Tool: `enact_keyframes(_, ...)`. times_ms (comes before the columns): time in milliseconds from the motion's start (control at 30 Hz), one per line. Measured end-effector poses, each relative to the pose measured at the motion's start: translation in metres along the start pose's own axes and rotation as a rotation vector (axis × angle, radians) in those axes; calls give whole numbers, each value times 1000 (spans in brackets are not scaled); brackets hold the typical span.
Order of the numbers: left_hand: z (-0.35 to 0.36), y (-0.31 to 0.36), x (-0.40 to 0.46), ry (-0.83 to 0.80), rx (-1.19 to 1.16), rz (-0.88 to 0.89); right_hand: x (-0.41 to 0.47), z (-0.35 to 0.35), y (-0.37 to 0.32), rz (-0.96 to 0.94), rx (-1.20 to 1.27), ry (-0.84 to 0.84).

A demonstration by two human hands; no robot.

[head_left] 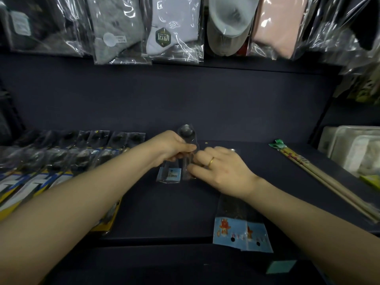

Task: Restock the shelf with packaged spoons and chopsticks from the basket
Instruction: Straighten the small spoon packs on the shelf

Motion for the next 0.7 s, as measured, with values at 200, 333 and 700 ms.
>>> enact_keyframes(200, -5, -11, 8, 49, 102, 32, 4, 23, 8, -43, 69, -460)
enact_keyframes(333, -7, -19, 13, 41, 126, 7, -6, 24, 22, 192, 519, -887)
enact_keyframes(700, 8, -23, 18, 0, 239, 134, -13, -9, -3, 367, 669, -804)
Point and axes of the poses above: each hand's wrist, its own x-axis towards the middle knuckle, its own z-axis out of the palm, y = z × x, the point moved 1 cm from there along x, towards the middle knuckle, and after that the axes turned 12 degrees about -x, right-handed, at the moved point
